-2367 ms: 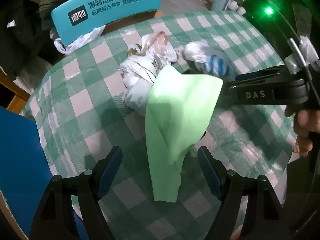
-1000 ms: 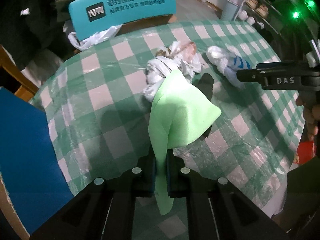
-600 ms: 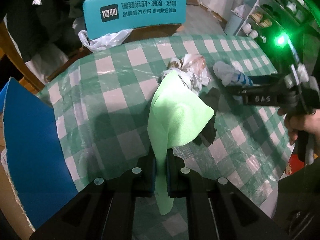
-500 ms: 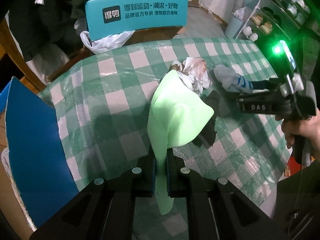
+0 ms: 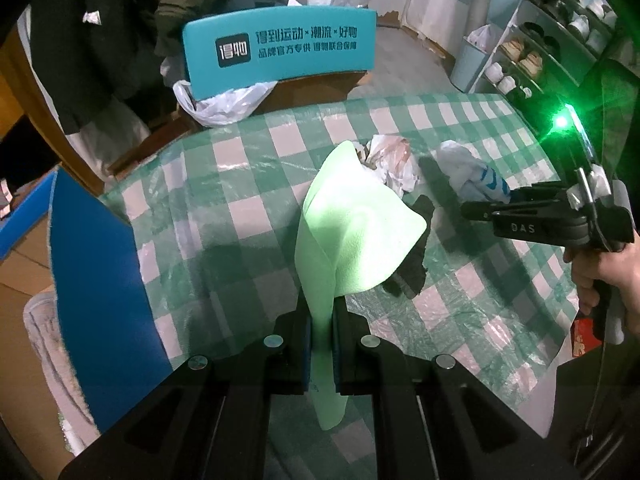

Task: Organize soft objects
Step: 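Grasp the pale green cloth with the left tool while the right tool grasps the striped sock, then carry the green cloth and blue-white striped sock over the box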

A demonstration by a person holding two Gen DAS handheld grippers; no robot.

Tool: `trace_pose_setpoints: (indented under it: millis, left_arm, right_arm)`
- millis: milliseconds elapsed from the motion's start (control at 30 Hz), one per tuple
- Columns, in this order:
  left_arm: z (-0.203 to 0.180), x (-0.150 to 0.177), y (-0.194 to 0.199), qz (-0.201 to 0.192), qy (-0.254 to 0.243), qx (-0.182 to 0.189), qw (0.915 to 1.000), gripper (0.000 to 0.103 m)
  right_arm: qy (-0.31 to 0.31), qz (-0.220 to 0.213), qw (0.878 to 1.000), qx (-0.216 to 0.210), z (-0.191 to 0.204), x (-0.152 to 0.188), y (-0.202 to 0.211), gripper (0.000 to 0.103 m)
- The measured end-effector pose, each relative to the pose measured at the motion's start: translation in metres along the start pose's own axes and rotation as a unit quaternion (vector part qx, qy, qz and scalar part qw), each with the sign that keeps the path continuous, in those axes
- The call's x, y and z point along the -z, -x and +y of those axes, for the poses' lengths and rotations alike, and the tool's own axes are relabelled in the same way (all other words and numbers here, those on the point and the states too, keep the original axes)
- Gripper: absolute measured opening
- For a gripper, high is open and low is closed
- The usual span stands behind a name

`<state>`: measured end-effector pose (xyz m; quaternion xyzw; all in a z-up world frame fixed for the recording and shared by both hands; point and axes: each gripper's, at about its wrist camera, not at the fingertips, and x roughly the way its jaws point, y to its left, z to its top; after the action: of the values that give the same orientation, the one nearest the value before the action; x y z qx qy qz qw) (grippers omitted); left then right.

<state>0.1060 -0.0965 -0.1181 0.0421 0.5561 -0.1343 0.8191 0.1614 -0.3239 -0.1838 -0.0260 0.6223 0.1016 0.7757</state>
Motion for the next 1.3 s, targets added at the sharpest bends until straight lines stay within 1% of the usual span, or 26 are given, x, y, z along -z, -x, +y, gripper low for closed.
trace_pose_setpoints:
  millis: [467,800,1067,1300]
  left_arm:
    - [0.0,0.007,0.039,-0.035,0.003,-0.026,0.999,0.008]
    - [-0.003,0.015,0.068,-0.057,-0.001,-0.037,0.9977,0.008]
    - [-0.003,0.026,0.084,-0.064,-0.001,-0.046,0.9969,0.008]
    - [-0.004,0.032,0.095,-0.071,-0.003,-0.052,0.9962,0.008]
  right_arm:
    - [-0.005,-0.042,0.999,-0.032,0.02,0.021,0.066,0.035]
    - [0.019,-0.07,0.996,-0.05,0.044,0.034,0.103,0.035]
    - [0.052,-0.082,0.993,-0.06,0.066,0.043,0.119,0.035]
    - [0.077,-0.085,0.99,-0.078,0.094,0.047,0.125,0.035]
